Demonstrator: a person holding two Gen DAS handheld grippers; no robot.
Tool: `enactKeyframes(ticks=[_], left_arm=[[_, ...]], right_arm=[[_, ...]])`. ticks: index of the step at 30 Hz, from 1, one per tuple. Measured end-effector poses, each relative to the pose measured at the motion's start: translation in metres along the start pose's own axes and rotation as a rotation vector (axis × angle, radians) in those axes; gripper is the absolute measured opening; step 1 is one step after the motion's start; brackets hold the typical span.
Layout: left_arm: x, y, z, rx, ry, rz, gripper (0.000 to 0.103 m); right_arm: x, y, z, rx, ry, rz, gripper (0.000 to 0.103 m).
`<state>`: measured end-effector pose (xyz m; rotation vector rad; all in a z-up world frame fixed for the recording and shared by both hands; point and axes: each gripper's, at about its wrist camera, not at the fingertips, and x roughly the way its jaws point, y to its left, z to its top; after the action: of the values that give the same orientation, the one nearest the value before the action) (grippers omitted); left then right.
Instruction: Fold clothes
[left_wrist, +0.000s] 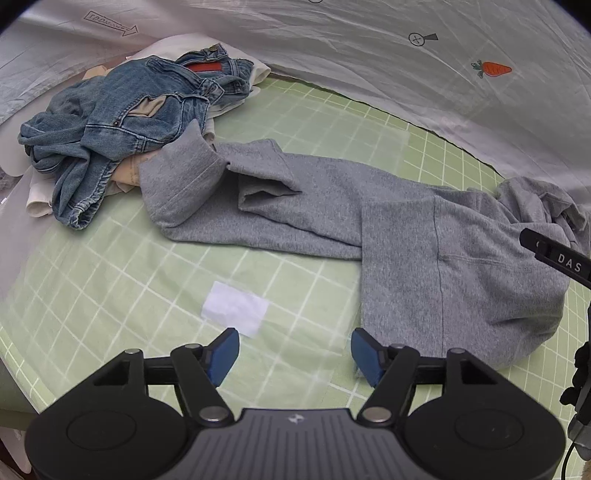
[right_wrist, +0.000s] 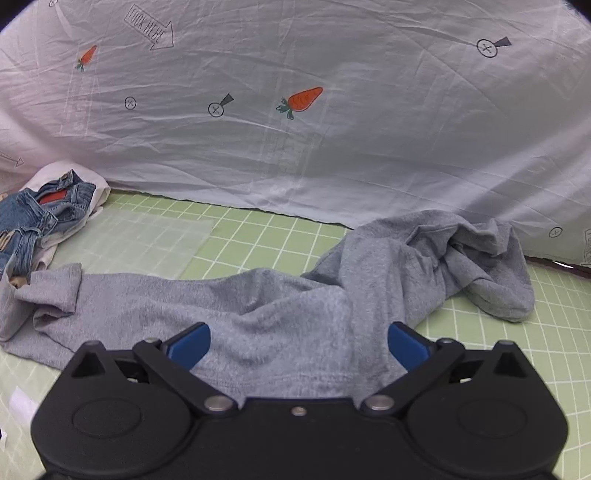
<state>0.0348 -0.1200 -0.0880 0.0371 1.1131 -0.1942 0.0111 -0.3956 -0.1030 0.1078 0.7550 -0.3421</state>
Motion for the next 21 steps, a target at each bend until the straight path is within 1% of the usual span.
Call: enactKeyframes(ticks=[1,2,4,5,6,7,8,9,10,12,16,18,21], left_arm=[[-0.001,0.001,0.0,-0.005,-0.01,-0.004,0.081],[-0.001,0.002,-0.001,-0.011,-0.019,-0.009,0.082],[0.0,0.002,0.0,-0.019,-0.019,-0.007,0.084],[0.002,0.001,0.0,-0.021,-0.014,-0.007,0.085],[0.003,0.0,-0.001,-0.022,-0.008,-0.011,0.085],[0.004,-0.001,-0.001,-0.022,-0.002,-0.015,0.085],[0.005,-0.002,-0.002,-0.02,0.001,-0.019,0.085],[0.005,-0.003,-0.002,-0.018,0.004,-0.023,0.085],[0.006,-0.003,-0.002,-0.016,0.004,-0.025,0.086],[0.005,-0.005,-0.002,-0.009,0.005,-0.03,0.086],[0.005,-0.008,-0.003,0.008,0.009,-0.033,0.086],[0.005,-0.008,-0.005,0.013,0.014,-0.032,0.086],[0.008,-0.006,-0.007,0.009,0.025,-0.032,0.086]], right_arm=[[0.002,0.001,-0.001,-0.009,0.015,0.005,0.103],[0.003,0.001,-0.003,-0.019,0.033,0.01,0.101],[0.005,0.0,-0.006,-0.038,0.059,0.015,0.084],[0.005,-0.001,-0.008,-0.045,0.066,0.015,0.064],[0.004,-0.003,-0.011,-0.045,0.068,0.016,0.046],[0.0,-0.006,-0.014,-0.035,0.058,0.025,0.041],[-0.004,-0.01,-0.016,-0.023,0.045,0.036,0.027],[-0.009,-0.014,-0.019,-0.009,0.035,0.046,0.019],[-0.015,-0.019,-0.022,0.004,0.025,0.055,0.018],[-0.027,-0.026,-0.03,0.029,0.007,0.069,0.013],[-0.058,-0.037,-0.058,0.097,0.002,0.062,0.009],[-0.072,-0.049,-0.078,0.144,0.024,0.048,0.008],[-0.076,-0.063,-0.11,0.154,0.102,-0.002,0.008]])
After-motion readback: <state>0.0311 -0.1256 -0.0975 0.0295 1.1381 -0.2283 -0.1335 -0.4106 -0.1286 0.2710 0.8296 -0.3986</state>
